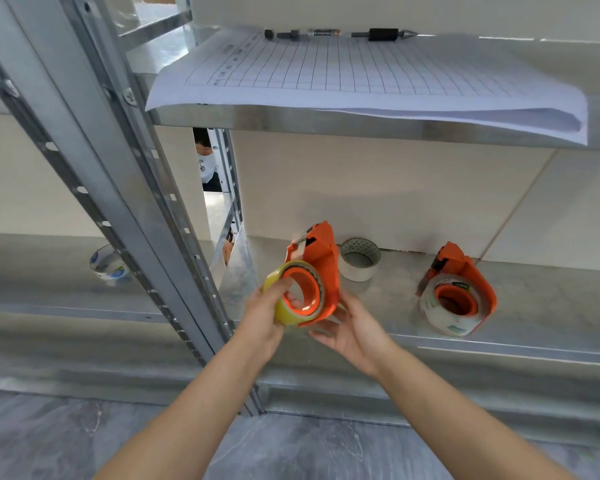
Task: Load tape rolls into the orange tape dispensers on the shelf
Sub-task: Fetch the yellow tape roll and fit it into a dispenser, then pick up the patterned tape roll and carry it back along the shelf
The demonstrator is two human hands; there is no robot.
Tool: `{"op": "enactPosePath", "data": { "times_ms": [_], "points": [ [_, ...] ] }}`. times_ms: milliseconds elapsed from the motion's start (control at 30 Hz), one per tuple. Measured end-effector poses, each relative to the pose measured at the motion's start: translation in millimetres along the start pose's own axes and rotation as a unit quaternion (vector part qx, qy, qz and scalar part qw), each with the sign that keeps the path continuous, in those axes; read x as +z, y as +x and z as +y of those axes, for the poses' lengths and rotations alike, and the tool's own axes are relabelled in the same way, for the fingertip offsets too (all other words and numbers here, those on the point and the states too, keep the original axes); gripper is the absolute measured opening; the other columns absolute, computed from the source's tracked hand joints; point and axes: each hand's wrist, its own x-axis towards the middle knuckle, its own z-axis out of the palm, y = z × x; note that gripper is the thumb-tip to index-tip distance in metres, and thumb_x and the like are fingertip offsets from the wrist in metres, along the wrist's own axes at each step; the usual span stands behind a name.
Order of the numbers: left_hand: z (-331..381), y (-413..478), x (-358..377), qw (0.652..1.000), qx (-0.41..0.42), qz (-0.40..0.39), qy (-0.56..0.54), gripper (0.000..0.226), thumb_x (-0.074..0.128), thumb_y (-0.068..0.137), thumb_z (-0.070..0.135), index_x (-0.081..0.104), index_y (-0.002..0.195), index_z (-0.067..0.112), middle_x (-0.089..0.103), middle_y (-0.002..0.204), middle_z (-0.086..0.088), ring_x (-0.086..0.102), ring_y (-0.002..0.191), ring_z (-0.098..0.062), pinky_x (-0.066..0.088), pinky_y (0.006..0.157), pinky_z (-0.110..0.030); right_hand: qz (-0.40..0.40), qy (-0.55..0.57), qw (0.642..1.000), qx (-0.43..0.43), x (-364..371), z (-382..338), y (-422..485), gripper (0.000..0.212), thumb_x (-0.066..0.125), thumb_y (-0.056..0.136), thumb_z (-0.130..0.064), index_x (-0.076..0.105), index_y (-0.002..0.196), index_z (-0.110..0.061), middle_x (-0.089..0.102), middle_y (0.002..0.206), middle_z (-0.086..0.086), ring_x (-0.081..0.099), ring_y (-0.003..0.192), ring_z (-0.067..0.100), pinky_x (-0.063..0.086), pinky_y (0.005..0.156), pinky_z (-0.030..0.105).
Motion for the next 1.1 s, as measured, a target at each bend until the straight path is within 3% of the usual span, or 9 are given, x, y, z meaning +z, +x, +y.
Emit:
{"op": "enactPosePath", "data": {
  "times_ms": [100,167,233,333,433,833,967,1033,1100],
  "points": [
    [-12,14,-6,0.998,-0.041,-0.042,0.028,0.015,0.047,0.092,0.019,0.059,0.095,0.011,0.071,0.069,-0.001,0.069,0.068,-0.012,0.055,0.067,-0.026,0.038,-0.011,0.999,-0.028,4,3,9,0.026,0.051,0.092,-0.035,0.053,0.109,-0.016,0.076,0.088,-0.002,0.069,0.092,0.025,0.055,0.082,0.04],
    [-19,27,-9,0.98,-0.055,-0.038,0.187,0.025,0.041,0.094,0.035,0.058,0.104,0.02,0.071,0.093,-0.003,0.066,0.088,-0.016,0.052,0.072,-0.028,0.072,-0.006,0.997,-0.039,5,1,16,0.024,0.053,0.092,-0.031,0.051,0.11,-0.015,0.074,0.093,0.002,0.069,0.095,0.029,0.058,0.078,0.042],
    [-22,41,-10,0.946,-0.048,-0.004,0.32,0.034,0.034,0.095,0.044,0.055,0.106,0.019,0.066,0.1,-0.001,0.064,0.091,-0.017,0.055,0.07,-0.032,0.106,-0.035,0.993,-0.046,4,-3,23,0.019,0.055,0.091,-0.031,0.054,0.105,-0.018,0.07,0.098,0.004,0.069,0.095,0.031,0.058,0.074,0.038],
    [-23,54,-9,0.908,0.01,0.019,0.418,0.032,0.031,0.097,0.044,0.05,0.107,0.02,0.064,0.109,-0.007,0.063,0.1,-0.025,0.053,0.09,-0.047,0.146,-0.097,0.983,-0.051,5,-7,33,0.018,0.057,0.09,-0.035,0.058,0.104,-0.024,0.069,0.104,0.007,0.069,0.095,0.028,0.057,0.083,0.04],
    [-28,62,-10,0.859,0.045,0.028,0.51,0.045,0.024,0.098,0.045,0.054,0.114,0.016,0.064,0.116,-0.009,0.059,0.106,-0.027,0.047,0.095,-0.041,0.177,-0.148,0.971,-0.07,7,-9,41,0.025,0.054,0.09,-0.035,0.059,0.111,-0.022,0.069,0.109,0.008,0.067,0.099,0.026,0.055,0.09,0.043],
    [-41,74,-24,0.812,0.091,0.042,0.575,0.038,0.032,0.099,0.031,0.053,0.122,0.01,0.054,0.107,-0.017,0.045,0.116,-0.035,0.036,0.09,-0.034,0.257,-0.295,0.913,-0.115,16,4,47,0.031,0.051,0.092,-0.035,0.06,0.111,-0.013,0.069,0.111,0.009,0.06,0.092,0.017,0.046,0.084,0.03],
    [-35,70,-13,0.787,0.09,0.126,0.597,0.049,0.04,0.096,0.039,0.042,0.136,0.012,0.036,0.136,-0.016,0.043,0.125,-0.033,0.036,0.104,-0.04,0.271,-0.294,0.908,-0.124,2,-5,44,0.042,0.05,0.091,-0.037,0.052,0.124,-0.011,0.061,0.124,0.006,0.056,0.11,0.019,0.04,0.088,0.028],
    [-26,68,3,0.809,0.144,0.13,0.555,0.047,0.043,0.094,0.037,0.042,0.135,0.013,0.035,0.139,-0.013,0.038,0.129,-0.029,0.032,0.105,-0.038,0.311,-0.277,0.897,-0.149,-11,-18,43,0.044,0.054,0.09,-0.031,0.048,0.127,-0.009,0.055,0.13,0.009,0.053,0.112,0.02,0.039,0.089,0.027],
    [-19,68,27,0.844,0.189,0.039,0.501,0.043,0.045,0.094,0.029,0.042,0.134,0.015,0.037,0.138,-0.006,0.038,0.129,-0.022,0.03,0.102,-0.029,0.348,-0.263,0.884,-0.166,-25,-33,45,0.047,0.056,0.089,-0.023,0.044,0.131,-0.007,0.05,0.133,0.013,0.05,0.115,0.023,0.038,0.091,0.028]
  ]
}}
